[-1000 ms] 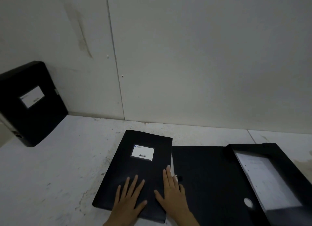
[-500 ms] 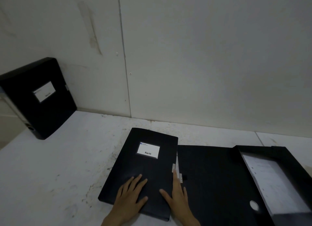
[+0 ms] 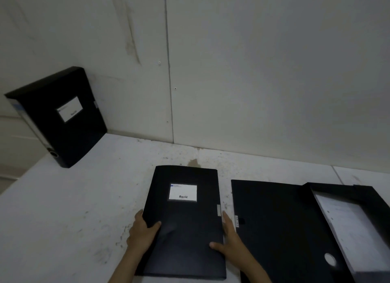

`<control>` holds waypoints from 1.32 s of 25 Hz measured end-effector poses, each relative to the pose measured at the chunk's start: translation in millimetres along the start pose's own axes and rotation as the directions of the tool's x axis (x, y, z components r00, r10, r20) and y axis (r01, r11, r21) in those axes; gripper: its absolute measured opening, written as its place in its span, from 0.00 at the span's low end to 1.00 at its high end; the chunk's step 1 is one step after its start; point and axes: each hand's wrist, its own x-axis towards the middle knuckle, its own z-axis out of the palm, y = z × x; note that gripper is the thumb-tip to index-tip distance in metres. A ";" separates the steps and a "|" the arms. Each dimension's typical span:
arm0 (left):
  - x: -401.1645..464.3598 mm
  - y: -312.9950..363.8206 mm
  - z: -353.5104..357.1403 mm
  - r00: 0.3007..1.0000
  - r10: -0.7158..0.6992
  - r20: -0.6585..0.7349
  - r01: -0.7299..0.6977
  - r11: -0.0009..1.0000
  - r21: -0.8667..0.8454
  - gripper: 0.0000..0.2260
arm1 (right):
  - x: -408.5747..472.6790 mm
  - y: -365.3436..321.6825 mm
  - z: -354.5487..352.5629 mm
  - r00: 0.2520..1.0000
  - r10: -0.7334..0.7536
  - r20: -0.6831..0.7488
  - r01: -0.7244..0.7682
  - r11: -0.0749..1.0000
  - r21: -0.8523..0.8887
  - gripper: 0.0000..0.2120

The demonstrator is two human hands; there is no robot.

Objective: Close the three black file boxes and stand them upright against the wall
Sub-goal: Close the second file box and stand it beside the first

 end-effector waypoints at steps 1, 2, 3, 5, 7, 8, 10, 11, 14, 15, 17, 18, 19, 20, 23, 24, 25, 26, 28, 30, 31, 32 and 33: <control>1.6 -4.4 -8.3 0.998 -0.044 0.035 0.047 0.993 -0.106 0.35 | 0.2 -4.4 4.4 1.000 0.011 0.015 -0.012 0.999 0.037 0.48; 2.0 -9.7 -19.7 0.995 -0.089 0.055 0.097 0.981 -0.165 0.37 | 0.5 -7.9 10.5 0.999 0.013 0.030 -0.015 0.998 0.066 0.48; 6.2 -18.6 -29.9 0.992 -0.106 0.067 0.118 0.969 -0.217 0.38 | 1.5 -11.4 17.8 0.999 0.001 0.040 -0.005 0.996 0.086 0.46; 9.6 -30.9 -54.3 0.982 -0.166 0.089 0.185 0.938 -0.292 0.38 | 5.9 -21.6 35.3 0.997 -0.027 0.070 0.019 0.993 0.113 0.44; 8.4 -33.8 -82.8 0.981 -0.162 0.103 0.191 0.867 -0.459 0.23 | 10.8 -41.2 53.8 0.995 -0.051 0.091 0.039 0.990 0.133 0.42; 8.5 -30.8 -96.7 0.986 -0.144 0.087 0.169 0.832 -0.529 0.14 | 14.6 -55.4 62.9 0.992 -0.081 0.098 0.067 0.989 0.133 0.42; 14.0 -20.8 -128.3 0.993 -0.116 0.019 0.103 0.772 -0.628 0.14 | 28.5 -88.2 78.7 0.991 -0.124 0.044 0.120 0.989 0.085 0.42; 16.5 -12.6 -145.1 0.996 -0.087 -0.014 0.056 0.754 -0.655 0.17 | 37.1 -107.0 85.1 0.988 -0.151 -0.004 0.151 0.985 0.084 0.40; 27.3 12.2 -191.6 0.989 0.075 -0.131 -0.144 0.725 -0.673 0.21 | 66.8 -166.5 98.4 0.955 -0.249 -0.162 0.274 0.949 0.154 0.33; 30.0 19.1 -206.8 0.977 0.135 -0.165 -0.211 0.724 -0.657 0.22 | 76.8 -188.9 104.3 0.941 -0.275 -0.196 0.310 0.934 0.177 0.30; 34.2 28.6 -231.6 0.942 0.251 -0.224 -0.336 0.729 -0.596 0.24 | 92.1 -228.4 113.8 0.918 -0.330 -0.222 0.373 0.907 0.195 0.28; 37.2 29.9 -241.6 0.925 0.283 -0.253 -0.379 0.731 -0.567 0.23 | 98.8 -245.4 119.2 0.910 -0.349 -0.225 0.393 0.899 0.194 0.27; 41.3 27.5 -249.2 0.915 0.298 -0.273 -0.402 0.738 -0.542 0.22 | 104.9 -258.6 124.2 0.906 -0.356 -0.229 0.400 0.898 0.184 0.27; 43.5 26.2 -256.0 0.908 0.302 -0.290 -0.415 0.743 -0.526 0.22 | 111.8 -269.8 129.8 0.907 -0.359 -0.221 0.398 0.901 0.172 0.27; 51.5 17.3 -263.2 0.895 0.288 -0.340 -0.430 0.759 -0.489 0.22 | 129.6 -287.3 145.0 0.922 -0.346 -0.176 0.374 0.914 0.159 0.29; 53.4 13.2 -263.1 0.892 0.280 -0.354 -0.430 0.766 -0.477 0.21 | 134.1 -290.9 150.4 0.925 -0.341 -0.165 0.367 0.916 0.163 0.28; 56.7 7.6 -263.1 0.893 0.268 -0.362 -0.424 0.771 -0.476 0.21 | 138.2 -295.0 156.5 0.927 -0.342 -0.156 0.366 0.915 0.168 0.28; 58.9 2.7 -261.8 0.898 0.251 -0.360 -0.409 0.777 -0.478 0.20 | 141.2 -297.7 161.5 0.928 -0.340 -0.151 0.363 0.916 0.171 0.28; 62.8 -4.8 -257.0 0.911 0.203 -0.359 -0.367 0.796 -0.481 0.19 | 145.2 -303.2 171.3 0.927 -0.348 -0.139 0.369 0.913 0.177 0.29; 65.2 -6.4 -252.2 0.909 0.153 -0.388 -0.339 0.811 -0.476 0.19 | 146.1 -312.3 180.5 0.910 -0.381 -0.162 0.408 0.893 0.191 0.34; 66.9 -5.9 -249.5 0.901 0.132 -0.413 -0.334 0.820 -0.464 0.20 | 144.9 -319.5 185.0 0.882 -0.430 -0.192 0.462 0.870 0.171 0.38; 67.3 -2.0 -247.2 0.890 0.110 -0.443 -0.324 0.835 -0.444 0.20 | 143.2 -328.5 190.1 0.839 -0.502 -0.210 0.532 0.837 0.124 0.41; 68.4 2.9 -244.2 0.877 0.088 -0.472 -0.314 0.848 -0.427 0.20 | 140.5 -339.1 195.0 0.785 -0.587 -0.198 0.608 0.792 0.063 0.42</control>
